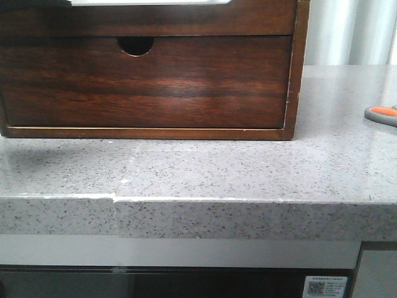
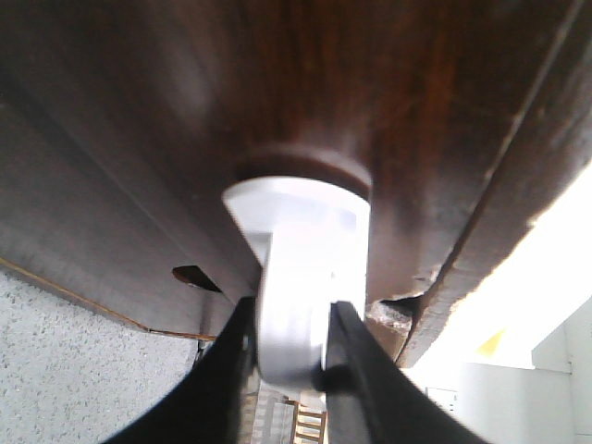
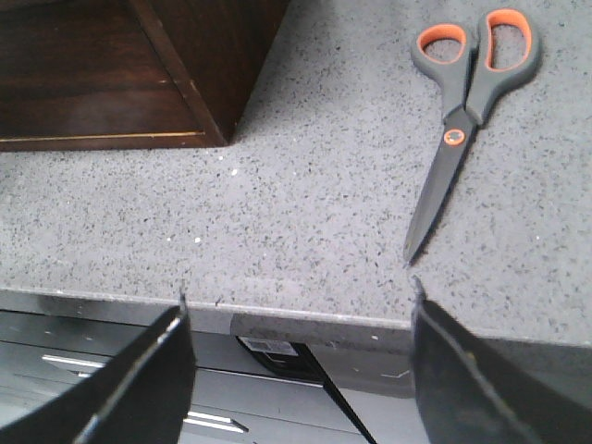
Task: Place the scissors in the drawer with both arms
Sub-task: 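Hook the left gripper on the white handle and pull the drawer open, then move the right gripper above the grey-and-orange scissors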
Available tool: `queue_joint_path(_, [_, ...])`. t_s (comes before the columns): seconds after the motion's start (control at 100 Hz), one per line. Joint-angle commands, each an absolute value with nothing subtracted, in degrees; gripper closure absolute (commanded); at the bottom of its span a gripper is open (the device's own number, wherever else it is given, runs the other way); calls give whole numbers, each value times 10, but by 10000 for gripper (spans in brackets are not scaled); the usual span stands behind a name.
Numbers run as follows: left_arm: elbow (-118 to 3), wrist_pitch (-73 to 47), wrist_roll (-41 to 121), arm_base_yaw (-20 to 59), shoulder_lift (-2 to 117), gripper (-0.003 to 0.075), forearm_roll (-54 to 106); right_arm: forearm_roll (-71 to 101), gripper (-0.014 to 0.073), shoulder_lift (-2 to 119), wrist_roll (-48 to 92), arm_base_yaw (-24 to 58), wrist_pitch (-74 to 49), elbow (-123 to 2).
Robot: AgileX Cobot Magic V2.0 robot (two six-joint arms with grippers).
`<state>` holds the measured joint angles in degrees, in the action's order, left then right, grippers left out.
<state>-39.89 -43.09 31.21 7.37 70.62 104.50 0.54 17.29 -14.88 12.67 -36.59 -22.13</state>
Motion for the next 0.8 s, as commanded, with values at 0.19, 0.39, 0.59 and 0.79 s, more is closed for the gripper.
queue_joint_path(0.19, [-383, -434, 350, 74, 664, 739, 1013, 4, 151, 182, -141, 122, -332, -236])
queue_joint_path(0.39, [-325, -432, 346, 74, 597, 739, 1028, 4, 151, 182, -141, 122, -331, -236])
queue_joint_path(0.59, [-270, -432, 330, 74, 507, 739, 1027, 4, 151, 182, -141, 122, -331, -236])
queue_joint_path(0.79, [-235, -430, 307, 74, 430, 739, 1027, 4, 151, 182, -141, 122, -330, -236])
